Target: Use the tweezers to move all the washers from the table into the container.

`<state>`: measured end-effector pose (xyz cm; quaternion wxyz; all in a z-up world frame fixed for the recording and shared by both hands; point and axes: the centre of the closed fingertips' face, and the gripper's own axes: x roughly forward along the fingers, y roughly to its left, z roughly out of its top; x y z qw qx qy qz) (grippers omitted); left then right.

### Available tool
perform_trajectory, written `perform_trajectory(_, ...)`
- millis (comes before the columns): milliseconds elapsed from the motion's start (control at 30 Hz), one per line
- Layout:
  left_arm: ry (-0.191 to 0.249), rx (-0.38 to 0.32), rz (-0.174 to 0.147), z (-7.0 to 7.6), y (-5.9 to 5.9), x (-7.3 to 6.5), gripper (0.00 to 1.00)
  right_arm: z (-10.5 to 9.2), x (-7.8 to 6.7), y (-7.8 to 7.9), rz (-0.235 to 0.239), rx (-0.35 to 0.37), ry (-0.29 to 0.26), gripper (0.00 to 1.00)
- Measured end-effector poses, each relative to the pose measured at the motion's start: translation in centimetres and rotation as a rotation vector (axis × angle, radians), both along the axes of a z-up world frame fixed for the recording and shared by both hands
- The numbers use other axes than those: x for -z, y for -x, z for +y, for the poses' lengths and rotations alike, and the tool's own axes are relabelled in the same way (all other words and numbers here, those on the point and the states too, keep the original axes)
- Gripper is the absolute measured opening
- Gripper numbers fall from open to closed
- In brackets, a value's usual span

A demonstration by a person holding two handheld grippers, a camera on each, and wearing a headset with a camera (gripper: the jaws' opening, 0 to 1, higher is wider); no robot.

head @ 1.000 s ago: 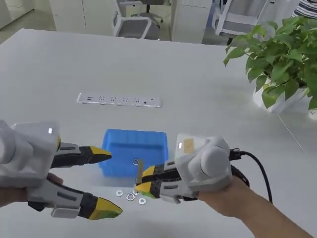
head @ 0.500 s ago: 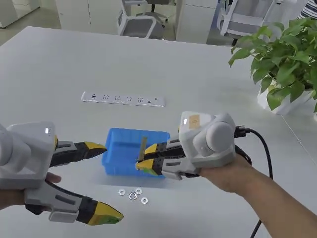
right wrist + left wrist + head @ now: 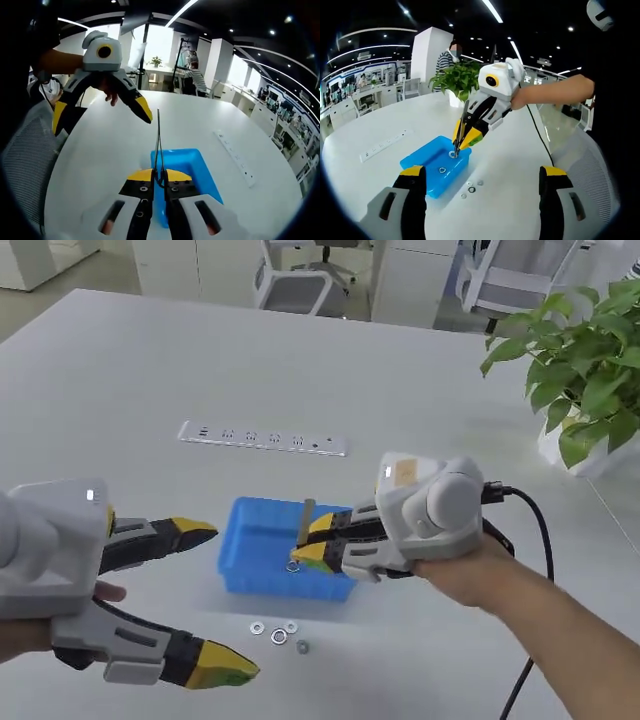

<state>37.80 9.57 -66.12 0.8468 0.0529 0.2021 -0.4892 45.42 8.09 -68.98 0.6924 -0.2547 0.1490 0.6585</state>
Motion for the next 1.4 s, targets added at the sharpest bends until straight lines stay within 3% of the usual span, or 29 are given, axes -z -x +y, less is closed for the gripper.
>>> perform_trajectory(600,0.019,-0.017,-0.001,0.0,-1.2,0.0,0.99,-0.2,3.3,-2.9,0.031,0.0,0.034,0.07)
perform_trajectory(1067,0.023,-0.015,-0.003,0.0,-2.5,0.0,0.99,-0.2,6.0,-4.0,0.065,-0.017,0.075,0.08)
perform_trajectory(1400,0.025,-0.014,0.004,0.0,-3.1,0.3,0.97,-0.3,7.7,-4.4,0.064,-0.029,0.11,0.08)
